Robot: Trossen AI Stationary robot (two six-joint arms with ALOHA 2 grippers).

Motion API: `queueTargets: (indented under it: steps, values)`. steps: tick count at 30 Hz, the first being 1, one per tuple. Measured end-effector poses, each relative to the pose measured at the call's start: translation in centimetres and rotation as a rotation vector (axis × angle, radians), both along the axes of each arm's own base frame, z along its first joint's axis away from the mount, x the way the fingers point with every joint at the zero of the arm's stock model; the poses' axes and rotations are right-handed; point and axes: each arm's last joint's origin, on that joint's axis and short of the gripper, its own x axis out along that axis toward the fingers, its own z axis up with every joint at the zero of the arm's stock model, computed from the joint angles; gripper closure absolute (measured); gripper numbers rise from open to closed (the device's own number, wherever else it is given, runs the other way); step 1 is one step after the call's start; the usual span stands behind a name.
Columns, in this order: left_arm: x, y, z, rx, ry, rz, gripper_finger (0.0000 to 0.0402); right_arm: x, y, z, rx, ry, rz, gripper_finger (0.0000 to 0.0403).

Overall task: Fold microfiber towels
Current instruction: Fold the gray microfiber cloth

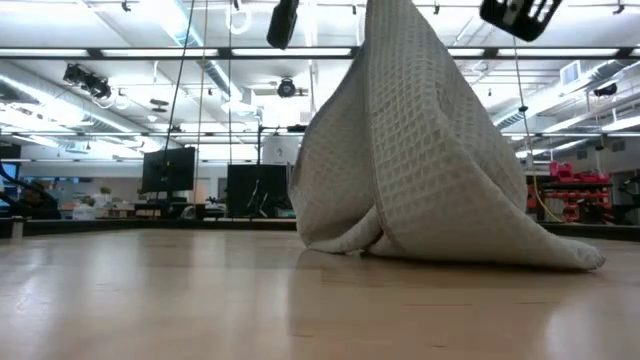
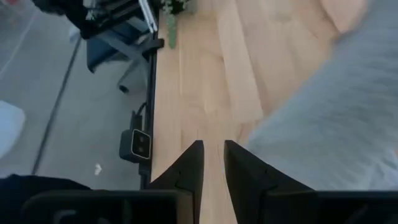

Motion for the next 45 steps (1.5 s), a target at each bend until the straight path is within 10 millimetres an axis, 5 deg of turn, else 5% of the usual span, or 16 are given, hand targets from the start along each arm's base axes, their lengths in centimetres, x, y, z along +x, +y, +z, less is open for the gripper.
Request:
queueTargets:
  steps: [8,15,30,45]
  values:
    - [0.5,1.3,0.5,0.045,-0.038,0.008,0.0397,3.6,0.6,-6.1,-0.053,0.184,-0.013,0.0365]
    - [0.7,1.7,0.7,0.079,-0.047,0.012,0.0397,5.1,-0.6,-8.5,-0.066,0.244,-0.094,0.0397]
    - [0.7,1.9,0.9,0.097,-0.059,0.015,0.0397,6.1,-7.9,-7.9,-0.229,0.273,-0.476,0.0397]
    - [0.8,2.0,1.1,0.116,-0.073,0.014,0.0397,3.8,-11.0,-4.7,-0.359,0.232,-0.739,0.0396]
